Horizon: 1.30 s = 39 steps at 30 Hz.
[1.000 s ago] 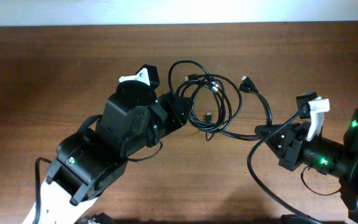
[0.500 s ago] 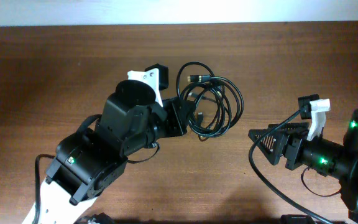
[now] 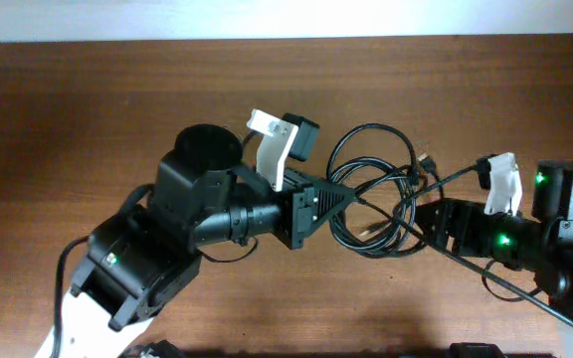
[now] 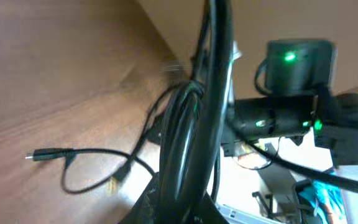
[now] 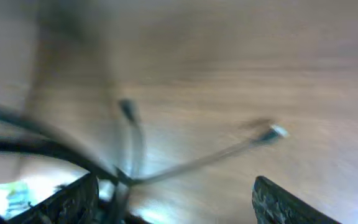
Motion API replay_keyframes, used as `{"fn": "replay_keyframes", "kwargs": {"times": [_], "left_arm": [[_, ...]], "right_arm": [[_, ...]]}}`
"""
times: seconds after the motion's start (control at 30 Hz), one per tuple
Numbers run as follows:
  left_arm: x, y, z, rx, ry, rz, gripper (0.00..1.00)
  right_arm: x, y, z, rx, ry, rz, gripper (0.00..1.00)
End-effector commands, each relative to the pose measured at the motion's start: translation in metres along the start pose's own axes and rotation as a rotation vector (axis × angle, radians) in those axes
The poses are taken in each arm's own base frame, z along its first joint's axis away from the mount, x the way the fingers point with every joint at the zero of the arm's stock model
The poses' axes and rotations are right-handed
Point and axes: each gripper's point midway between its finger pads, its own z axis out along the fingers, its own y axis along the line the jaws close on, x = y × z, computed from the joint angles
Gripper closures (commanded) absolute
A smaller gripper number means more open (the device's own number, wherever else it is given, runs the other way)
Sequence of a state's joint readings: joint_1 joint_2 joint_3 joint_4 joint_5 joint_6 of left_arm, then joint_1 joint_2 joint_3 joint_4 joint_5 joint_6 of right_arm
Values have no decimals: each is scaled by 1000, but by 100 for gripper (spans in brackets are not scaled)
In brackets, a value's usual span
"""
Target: Untangle cables
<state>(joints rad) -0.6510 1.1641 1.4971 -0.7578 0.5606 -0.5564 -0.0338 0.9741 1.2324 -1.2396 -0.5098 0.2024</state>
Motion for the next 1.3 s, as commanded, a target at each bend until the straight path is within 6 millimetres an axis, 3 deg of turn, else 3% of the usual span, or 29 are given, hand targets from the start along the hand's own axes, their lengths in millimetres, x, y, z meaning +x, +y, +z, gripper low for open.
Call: {"fn": "replay_keyframes", "kwargs": {"times": [0.0, 0.17, 0.3, 0.57, 0.87, 1.1, 1.27], "left_arm": [[-20, -22, -34, 5, -144, 95, 100], [-22, -22, -41, -15, -171, 101, 100], [-19, -16, -37, -31, -147, 96, 100], [-21, -6, -33, -75, -152, 82, 100], [-8, -2, -9, -26, -38, 45, 100], [-5, -13, -6, 43, -12, 55, 100], [-3, -32, -8, 146, 9, 97, 100]], "right_arm": [[-2, -21, -3, 120, -17, 0, 22], [-6, -6, -3, 40, -34, -10, 23], [-16, 17, -20, -48, -141, -82, 23], [-2, 48, -76, -106, -376, -224, 20], [17, 110, -96, -455, -344, -369, 13], [17, 110, -96, -458, -344, -370, 10], [17, 110, -96, -458, -344, -371, 8]]}}
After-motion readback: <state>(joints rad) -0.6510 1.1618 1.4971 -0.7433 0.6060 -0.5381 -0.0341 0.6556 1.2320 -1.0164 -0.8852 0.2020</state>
